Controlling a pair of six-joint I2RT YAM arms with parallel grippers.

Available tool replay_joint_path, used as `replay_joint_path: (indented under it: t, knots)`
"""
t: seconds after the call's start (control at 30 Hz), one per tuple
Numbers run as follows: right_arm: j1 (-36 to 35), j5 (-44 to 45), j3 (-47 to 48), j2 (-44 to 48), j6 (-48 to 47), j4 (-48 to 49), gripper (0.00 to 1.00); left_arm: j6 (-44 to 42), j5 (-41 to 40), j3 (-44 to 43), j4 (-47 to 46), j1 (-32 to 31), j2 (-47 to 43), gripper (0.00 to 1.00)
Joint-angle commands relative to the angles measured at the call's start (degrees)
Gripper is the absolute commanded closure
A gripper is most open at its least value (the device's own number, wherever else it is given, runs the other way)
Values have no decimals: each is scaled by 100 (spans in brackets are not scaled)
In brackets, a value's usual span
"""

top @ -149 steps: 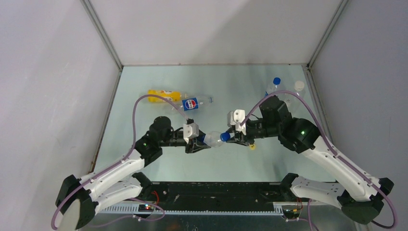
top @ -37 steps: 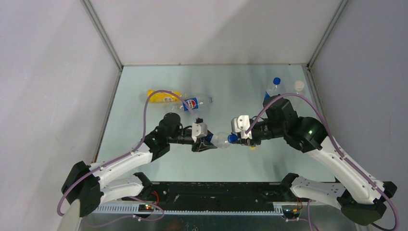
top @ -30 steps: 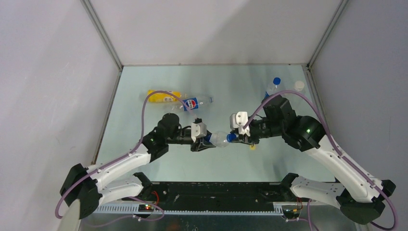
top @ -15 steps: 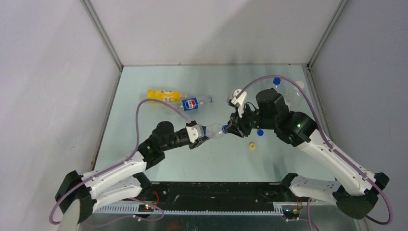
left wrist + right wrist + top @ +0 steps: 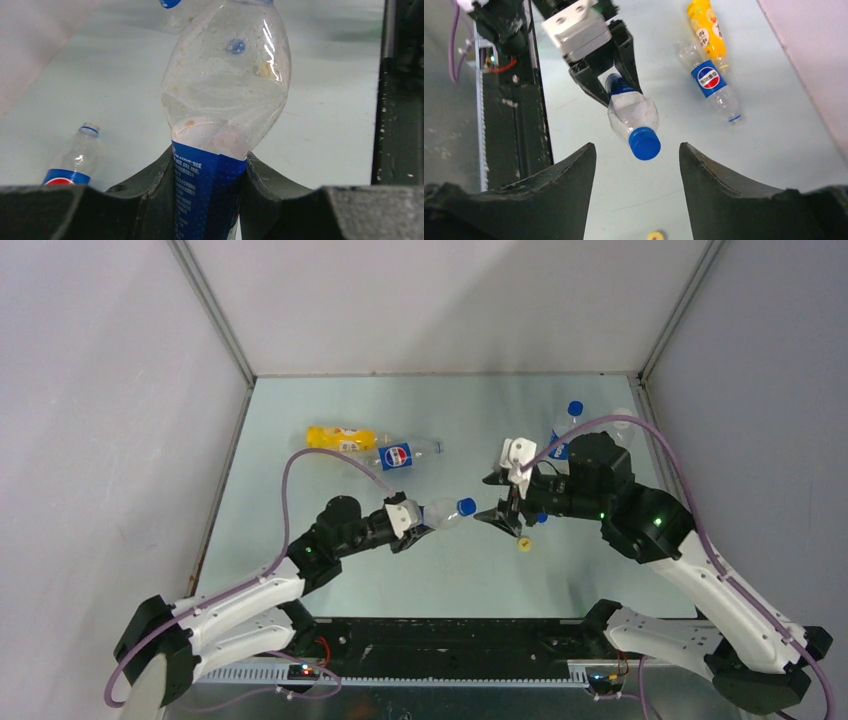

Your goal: Screw on the bottle caps

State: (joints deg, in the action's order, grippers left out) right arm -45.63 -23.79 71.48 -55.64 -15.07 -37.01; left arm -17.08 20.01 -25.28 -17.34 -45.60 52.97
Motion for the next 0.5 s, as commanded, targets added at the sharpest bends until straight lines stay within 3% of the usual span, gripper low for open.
replay_joint_path:
  t: [0.0,0.17,0.47]
  knots:
    - [28,-602,59,137,-1939,-599,36,286,754,-216,112,220,-93,100]
    - [32,-820,0,155,-2787,-1016,35,402,1755,-505,337,388,43,100]
    - [-1,-1152,-99,61,-2958,-966,38,321,2358,-923,634,413,280,100]
